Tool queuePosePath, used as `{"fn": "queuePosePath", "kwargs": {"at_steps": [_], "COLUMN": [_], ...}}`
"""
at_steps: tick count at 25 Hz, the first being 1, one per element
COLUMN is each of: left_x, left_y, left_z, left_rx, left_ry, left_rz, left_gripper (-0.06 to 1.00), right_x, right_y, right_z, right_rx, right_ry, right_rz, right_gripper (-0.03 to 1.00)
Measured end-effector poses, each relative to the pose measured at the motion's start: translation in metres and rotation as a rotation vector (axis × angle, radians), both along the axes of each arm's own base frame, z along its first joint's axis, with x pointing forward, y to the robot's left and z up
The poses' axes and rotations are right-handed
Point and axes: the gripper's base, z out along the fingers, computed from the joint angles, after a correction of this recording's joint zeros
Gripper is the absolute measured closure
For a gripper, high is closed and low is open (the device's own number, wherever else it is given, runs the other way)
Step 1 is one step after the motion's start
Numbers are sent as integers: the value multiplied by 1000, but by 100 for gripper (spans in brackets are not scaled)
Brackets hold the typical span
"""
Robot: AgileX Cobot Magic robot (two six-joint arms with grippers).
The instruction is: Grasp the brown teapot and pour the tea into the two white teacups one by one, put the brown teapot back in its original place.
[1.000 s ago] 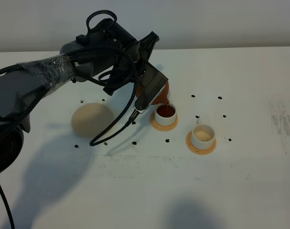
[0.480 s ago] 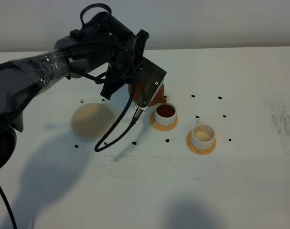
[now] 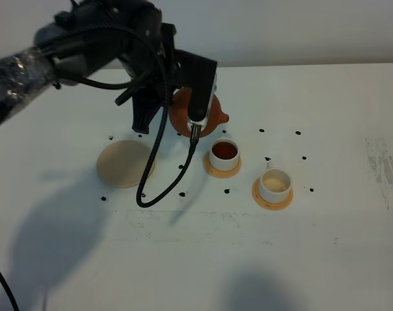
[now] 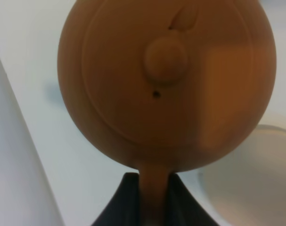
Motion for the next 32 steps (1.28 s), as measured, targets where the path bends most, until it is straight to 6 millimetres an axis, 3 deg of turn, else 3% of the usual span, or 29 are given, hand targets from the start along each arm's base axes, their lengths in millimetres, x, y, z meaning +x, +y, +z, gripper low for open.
{"fn": "queuePosePath", "kwargs": {"at_steps": [8,16,32], "left_x": [-21,-29,-43], "left_y": [6,8,12], "left_z": [16,15,-29], "left_rx": [-60,-96,-67], "left_ry": [160,261,364], "left_rz": [165,364,431], "left_gripper": [86,86,86], "right_x": [0,0,0], "right_y": [0,0,0], "right_z": [0,0,0], "right_rx": [-5,-5,0], "right_ry": [1,1,0], "right_rz": [3,3,0], "right_gripper": [57,57,57]}}
